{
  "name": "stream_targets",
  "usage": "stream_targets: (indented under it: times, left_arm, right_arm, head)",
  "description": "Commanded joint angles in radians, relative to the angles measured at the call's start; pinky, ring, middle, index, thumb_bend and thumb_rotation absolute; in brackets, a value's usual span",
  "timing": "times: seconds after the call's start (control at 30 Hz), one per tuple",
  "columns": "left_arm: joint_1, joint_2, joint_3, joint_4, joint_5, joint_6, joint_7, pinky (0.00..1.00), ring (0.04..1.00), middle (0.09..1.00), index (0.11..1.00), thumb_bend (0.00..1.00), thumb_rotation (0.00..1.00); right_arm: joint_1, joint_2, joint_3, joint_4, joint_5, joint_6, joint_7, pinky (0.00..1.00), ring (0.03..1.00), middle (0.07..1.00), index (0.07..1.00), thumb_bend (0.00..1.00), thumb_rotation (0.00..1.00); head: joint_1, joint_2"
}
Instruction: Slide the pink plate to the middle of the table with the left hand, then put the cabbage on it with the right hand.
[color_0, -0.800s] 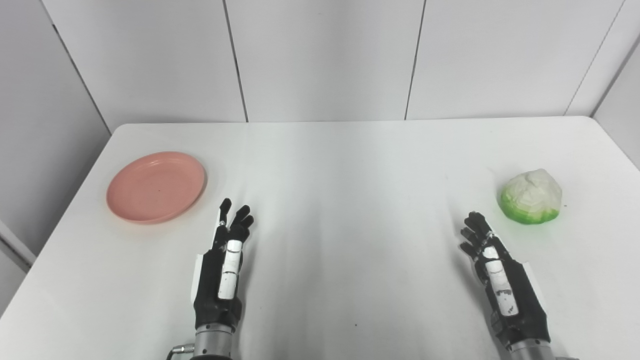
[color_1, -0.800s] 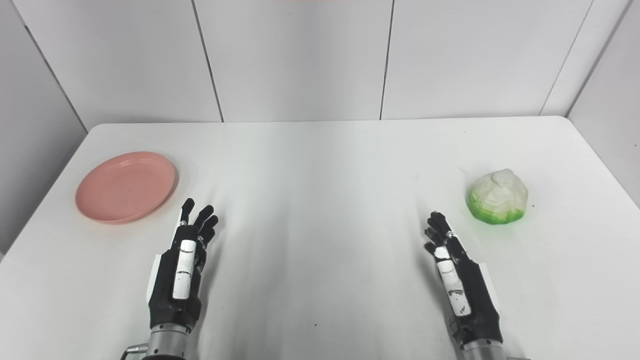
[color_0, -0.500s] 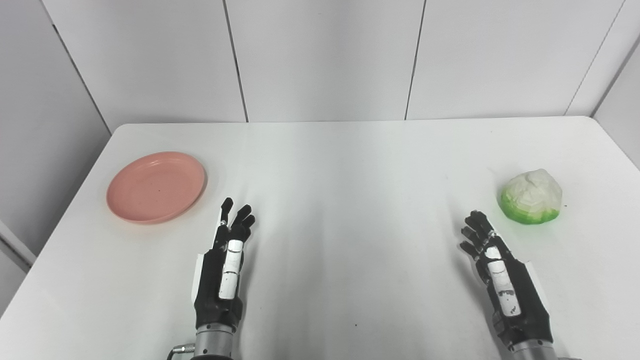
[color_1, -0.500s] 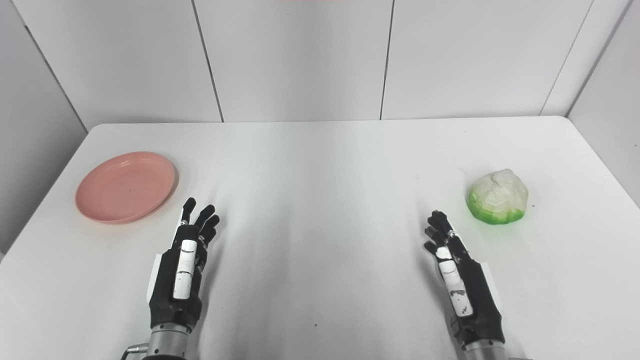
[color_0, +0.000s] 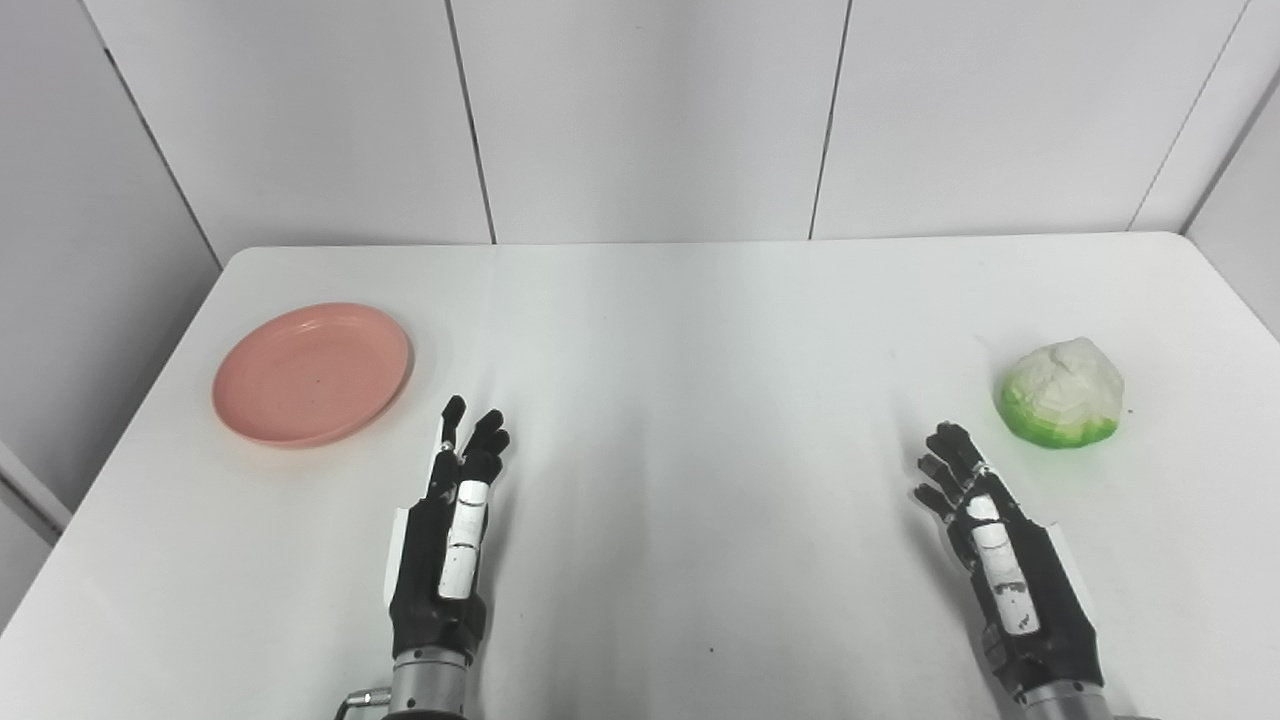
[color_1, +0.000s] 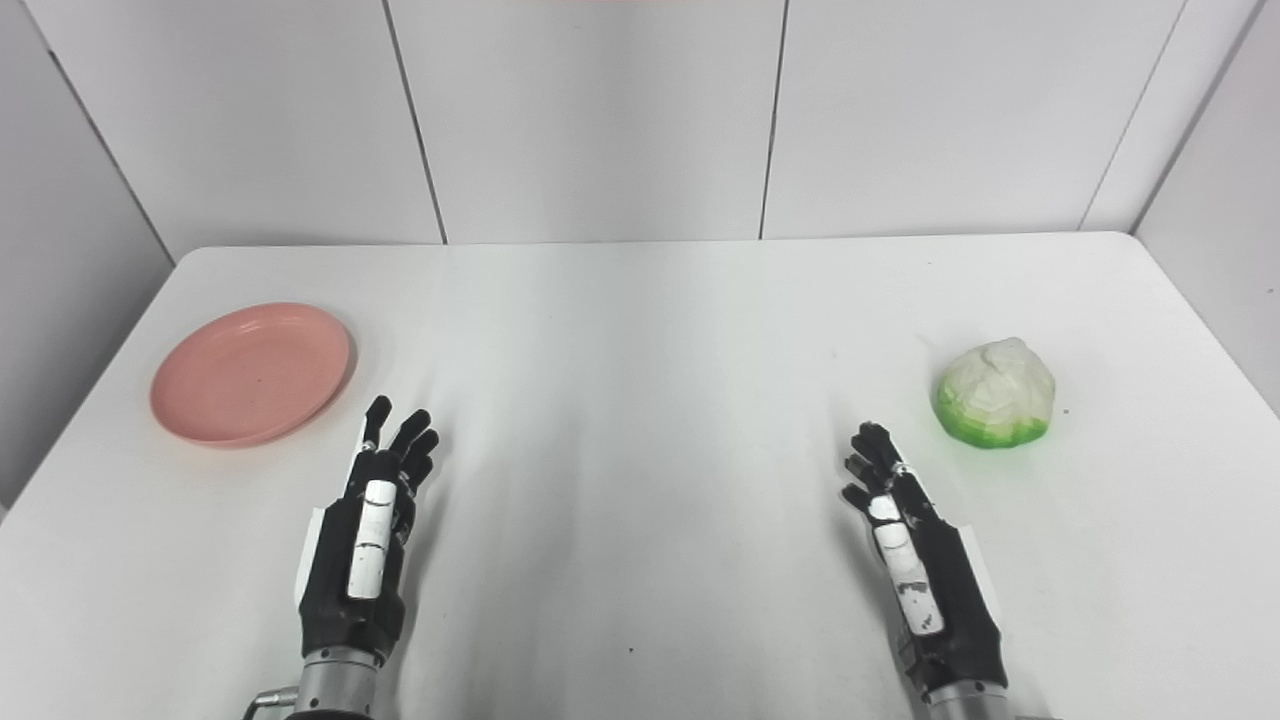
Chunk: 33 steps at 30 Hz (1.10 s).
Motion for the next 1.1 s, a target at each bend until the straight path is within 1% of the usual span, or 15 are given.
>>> stream_targets:
  times: [0.0,0.07,0.1,0.13,0.3,0.33,0.37,0.4,0.43,0.53,0.57,0.7,0.8,0.9,1.07]
  left_arm:
    - [0.141,-0.009,0.002,-0.029,0.006,-0.045,-0.018,0.96,0.917,0.912,0.979,0.77,0.83]
    - [0.14,-0.013,-0.002,-0.019,0.011,-0.052,-0.015,0.96,0.915,0.913,0.98,0.77,0.84]
    - [0.14,-0.016,-0.006,-0.008,0.016,-0.06,-0.013,0.96,0.916,0.913,0.98,0.77,0.84]
    - [0.139,-0.019,-0.009,0.0,0.019,-0.065,-0.012,0.95,0.916,0.915,0.981,0.76,0.84]
    - [0.131,-0.042,-0.029,0.08,0.039,-0.132,0.0,0.93,0.908,0.915,0.978,0.73,0.84]
    - [0.127,-0.048,-0.034,0.102,0.042,-0.151,0.002,0.94,0.907,0.915,0.972,0.73,0.83]
    - [0.125,-0.051,-0.037,0.117,0.044,-0.164,0.004,0.94,0.907,0.915,0.97,0.72,0.83]
    - [0.122,-0.054,-0.042,0.134,0.051,-0.178,0.006,0.94,0.907,0.915,0.969,0.72,0.83]
    - [0.119,-0.056,-0.046,0.145,0.056,-0.188,0.008,0.93,0.907,0.914,0.97,0.7,0.83]
    - [0.11,-0.06,-0.055,0.181,0.07,-0.219,0.018,0.92,0.901,0.909,0.971,0.68,0.81]
    - [0.108,-0.062,-0.057,0.189,0.073,-0.225,0.02,0.92,0.899,0.908,0.97,0.68,0.8]
    - [0.093,-0.063,-0.058,0.238,0.085,-0.266,0.025,0.9,0.888,0.903,0.963,0.67,0.79]
    - [0.087,-0.059,-0.059,0.258,0.09,-0.287,0.026,0.88,0.888,0.903,0.964,0.62,0.78]
    - [0.082,-0.057,-0.053,0.261,0.083,-0.29,0.026,0.87,0.884,0.903,0.958,0.65,0.76]
    - [0.062,-0.033,-0.048,0.251,0.098,-0.329,0.018,0.84,0.882,0.909,0.947,0.63,0.75]
  right_arm:
    - [0.009,0.01,-0.006,-0.036,0.017,-0.05,0.015,0.92,0.928,0.929,0.911,0.84,0.88]
    - [0.006,0.007,-0.012,-0.022,0.029,-0.064,0.022,0.91,0.929,0.93,0.912,0.84,0.87]
    - [0.005,0.004,-0.017,-0.009,0.035,-0.076,0.027,0.91,0.93,0.931,0.912,0.84,0.87]
    - [0.004,0.002,-0.02,0.0,0.04,-0.084,0.03,0.91,0.932,0.933,0.913,0.83,0.87]
    - [0.005,-0.026,-0.042,0.076,0.061,-0.147,0.065,0.92,0.94,0.942,0.922,0.82,0.89]
    - [0.004,-0.032,-0.048,0.097,0.068,-0.164,0.075,0.93,0.94,0.945,0.925,0.81,0.89]
    - [0.004,-0.035,-0.052,0.111,0.073,-0.177,0.082,0.94,0.941,0.946,0.927,0.81,0.89]
    - [0.004,-0.038,-0.058,0.129,0.082,-0.192,0.09,0.94,0.941,0.947,0.928,0.81,0.89]
    - [0.004,-0.04,-0.061,0.141,0.087,-0.202,0.097,0.95,0.947,0.953,0.934,0.8,0.9]
    - [0.002,-0.046,-0.07,0.173,0.097,-0.221,0.109,0.98,0.958,0.961,0.942,0.8,0.92]
    - [0.0,-0.048,-0.072,0.179,0.1,-0.224,0.112,0.98,0.964,0.965,0.945,0.79,0.92]
    - [-0.007,-0.053,-0.079,0.218,0.1,-0.246,0.122,0.98,0.969,0.973,0.955,0.79,0.94]
    - [-0.011,-0.053,-0.079,0.232,0.095,-0.249,0.119,0.99,0.983,0.985,0.968,0.78,0.95]
    - [-0.014,-0.047,-0.076,0.232,0.09,-0.241,0.113,0.98,0.974,0.979,0.972,0.79,0.95]
    - [-0.022,-0.039,-0.069,0.237,0.079,-0.236,0.108,1.0,0.984,0.985,0.977,0.78,0.94]
  head:
    - [0.001,-0.002]
    - [0.02,-0.014]
    - [0.052,-0.039]
    - [0.052,-0.039]
    - [0.151,-0.125]
    - [0.18,-0.156]
    - [0.18,-0.156]
    - [0.2,-0.18]
    - [0.2,-0.18]
    - [0.229,-0.217]
    - [0.229,-0.217]
    - [0.266,-0.255]
    - [0.269,-0.259]
    - [0.269,-0.26]
    - [0.253,-0.256]
